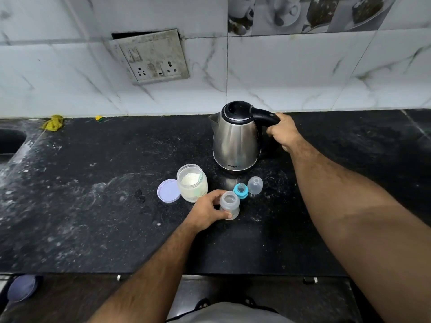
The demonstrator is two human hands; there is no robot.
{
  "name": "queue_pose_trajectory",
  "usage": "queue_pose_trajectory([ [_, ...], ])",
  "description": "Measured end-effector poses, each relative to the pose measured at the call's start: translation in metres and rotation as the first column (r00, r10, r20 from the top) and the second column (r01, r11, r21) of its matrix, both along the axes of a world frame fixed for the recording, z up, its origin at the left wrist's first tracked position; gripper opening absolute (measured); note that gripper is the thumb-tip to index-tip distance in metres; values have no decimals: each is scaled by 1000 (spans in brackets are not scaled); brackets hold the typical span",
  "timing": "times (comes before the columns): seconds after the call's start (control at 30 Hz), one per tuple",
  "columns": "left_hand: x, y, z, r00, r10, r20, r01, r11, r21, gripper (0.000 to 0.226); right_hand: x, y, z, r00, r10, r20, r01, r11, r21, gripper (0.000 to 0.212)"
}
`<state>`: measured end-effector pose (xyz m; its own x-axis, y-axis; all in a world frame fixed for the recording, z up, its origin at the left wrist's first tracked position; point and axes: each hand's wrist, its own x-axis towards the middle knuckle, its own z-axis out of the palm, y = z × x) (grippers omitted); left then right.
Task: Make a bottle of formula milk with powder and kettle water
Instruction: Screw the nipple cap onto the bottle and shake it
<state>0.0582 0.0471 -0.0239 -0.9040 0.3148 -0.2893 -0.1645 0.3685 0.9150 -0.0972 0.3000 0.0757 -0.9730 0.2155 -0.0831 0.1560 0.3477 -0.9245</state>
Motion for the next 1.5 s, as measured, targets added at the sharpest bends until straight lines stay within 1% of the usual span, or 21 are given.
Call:
queue_pose_trajectory([
  [0.1, 1, 0, 0, 1000, -6, 3, 6, 1000, -9, 59, -2, 2, -3, 1000, 11, -7, -11, 999, 38, 39],
  [0.2, 1, 1, 0, 1000, -12, -3, 12, 1000, -14, 59, -3, 9, -9, 1000, -10, 19, 9, 997, 77, 42],
  [0.33, 4, 1, 2, 1000, -15, 4, 15, 1000, -19, 58, 8, 16, -23, 998, -36, 55, 30, 994, 102, 60],
  [0.4, 0, 0, 4, 1000, -9, 0, 9, 1000, -20, 58, 15, 20, -29, 992, -112, 51, 108, 991, 82, 69],
  [0.47, -3, 0, 4, 1000, -4, -1, 4, 1000, -7, 58, 32, 21, -32, 968, -246, 51, 243, 968, 59, 64],
  [0.5, -3, 0, 5, 1000, 1, -6, -1, 1000, -4, 58, 44, 21, -34, 954, -296, 43, 292, 954, 72, 57],
  [0.53, -4, -1, 4, 1000, 6, -10, -6, 1000, -6, 58, 55, 17, -35, 950, -312, 31, 307, 946, 99, 49],
  [0.6, 7, -6, -3, 1000, -14, -11, 14, 1000, -6, 58, 94, 3, -48, 963, -267, 19, 257, 942, 217, 32],
  [0.67, 8, -6, -6, 1000, -4, -17, 4, 1000, -12, 58, 118, -11, -59, 993, -119, -16, 118, 934, 337, 25],
  [0.7, 8, -6, -6, 1000, 0, -19, -1, 1000, -6, 58, 127, -17, -62, 999, -26, -31, 37, 907, 419, 23],
  [0.77, 6, -5, -4, 1000, 5, -29, -5, 1000, -1, 59, 136, -30, -66, 991, 132, -29, -91, 813, 575, 21],
  [0.83, 7, -5, -3, 999, 3, -36, -3, 1000, -3, 59, 139, -41, -63, 974, 226, 22, -190, 759, 623, 28],
  [0.9, 9, -6, -3, 999, 1, -48, -2, 1000, -3, 59, 136, -51, -61, 943, 309, 123, -314, 705, 636, 44],
  [0.97, 10, -7, -3, 999, 5, -51, -5, 1000, 0, 58, 129, -59, -61, 907, 352, 230, -412, 641, 648, 60],
  [1.0, 11, -8, -3, 999, 6, -48, -6, 1000, 0, 58, 126, -62, -61, 894, 359, 266, -442, 615, 653, 65],
  [1.07, 13, -10, -4, 999, 12, -45, -12, 1000, 2, 59, 121, -68, -65, 874, 372, 312, -481, 575, 662, 67],
  [1.13, 17, -10, -5, 999, 19, -43, -19, 1000, 10, 59, 119, -72, -71, 858, 368, 358, -510, 531, 676, 65],
  [1.23, 18, -8, -5, 999, 26, -45, -26, 1000, 6, 59, 121, -74, -77, 852, 346, 393, -521, 480, 706, 54],
  [1.33, 17, -6, -3, 999, 26, -46, -25, 1000, 9, 60, 125, -71, -80, 878, 320, 355, -475, 499, 725, 48],
  [1.5, 21, -7, -5, 999, 26, -35, -24, 998, 60, 63, 138, -67, -70, 931, 274, 241, -360, 586, 726, 50],
])
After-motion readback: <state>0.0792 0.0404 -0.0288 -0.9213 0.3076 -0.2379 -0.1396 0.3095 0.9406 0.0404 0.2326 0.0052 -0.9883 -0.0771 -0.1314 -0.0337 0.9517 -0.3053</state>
